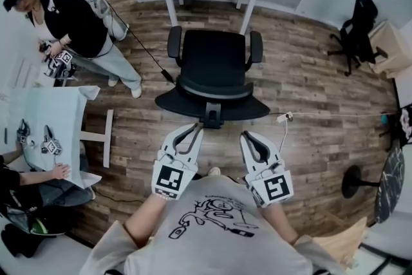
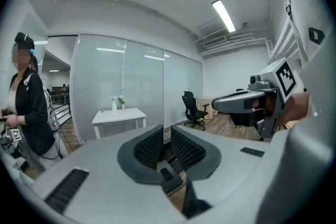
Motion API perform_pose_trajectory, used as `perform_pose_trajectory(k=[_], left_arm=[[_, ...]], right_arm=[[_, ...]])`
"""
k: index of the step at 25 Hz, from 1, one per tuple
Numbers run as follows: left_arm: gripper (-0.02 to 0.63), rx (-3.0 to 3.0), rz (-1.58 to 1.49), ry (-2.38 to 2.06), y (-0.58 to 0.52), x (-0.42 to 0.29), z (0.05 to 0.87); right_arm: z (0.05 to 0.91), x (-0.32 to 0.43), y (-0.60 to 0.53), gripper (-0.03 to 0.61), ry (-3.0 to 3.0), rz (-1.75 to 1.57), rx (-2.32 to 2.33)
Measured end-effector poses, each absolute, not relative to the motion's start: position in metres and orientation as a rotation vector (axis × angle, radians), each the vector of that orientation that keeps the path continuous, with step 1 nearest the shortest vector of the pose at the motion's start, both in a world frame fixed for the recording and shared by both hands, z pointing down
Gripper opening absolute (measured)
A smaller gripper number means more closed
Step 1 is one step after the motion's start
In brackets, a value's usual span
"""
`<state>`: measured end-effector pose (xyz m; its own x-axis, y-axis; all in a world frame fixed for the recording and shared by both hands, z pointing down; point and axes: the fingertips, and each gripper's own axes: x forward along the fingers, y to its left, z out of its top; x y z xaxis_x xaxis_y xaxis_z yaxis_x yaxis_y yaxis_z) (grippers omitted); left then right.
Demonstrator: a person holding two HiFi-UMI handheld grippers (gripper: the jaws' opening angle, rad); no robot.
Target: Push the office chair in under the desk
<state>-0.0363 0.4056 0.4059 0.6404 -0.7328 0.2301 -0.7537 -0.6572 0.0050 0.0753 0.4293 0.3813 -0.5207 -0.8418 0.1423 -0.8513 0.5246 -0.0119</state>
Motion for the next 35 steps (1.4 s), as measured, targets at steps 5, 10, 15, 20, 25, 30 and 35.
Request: perform_pose_trajectory(k=[5, 10, 15, 20, 25, 30, 35], left_arm=[[0.076, 2.771, 0.496, -1.297, 0.396, -0.039, 0.436], [0.150, 2.838, 0.794, -1.242, 0.390, -0.038, 0.484], [0.185, 2.871, 1.169, -1.172, 0.366, -0.052, 0.539], [0.202, 2.888, 1.597, -1.020, 0.345, -0.065, 0.593], [0.224, 2.902, 1.750, -0.817, 0.338, -0.067, 0.634], [0.235, 2.887, 1.865, -0.668, 0.337, -0.073, 0.668], [0.235, 2.862, 1.995, -0.593, 0.331, -0.076, 0.696]], right_arm=[[0.408, 0.086, 0.425, 0.041, -2.521, -0.013, 1.362], [0.436, 0.097, 0.418, 0.044, -2.415, -0.109, 1.258], [0.470, 0.104, 0.398, 0.125, -2.308, -0.205, 1.132], [0.504, 0.100, 0.376, 0.173, -2.219, -0.282, 1.007], [0.553, 0.091, 0.366, 0.216, -2.156, -0.284, 0.874], [0.602, 0.091, 0.362, 0.250, -2.064, -0.259, 0.766], [0.644, 0.093, 0.357, 0.255, -1.974, -0.285, 0.679]])
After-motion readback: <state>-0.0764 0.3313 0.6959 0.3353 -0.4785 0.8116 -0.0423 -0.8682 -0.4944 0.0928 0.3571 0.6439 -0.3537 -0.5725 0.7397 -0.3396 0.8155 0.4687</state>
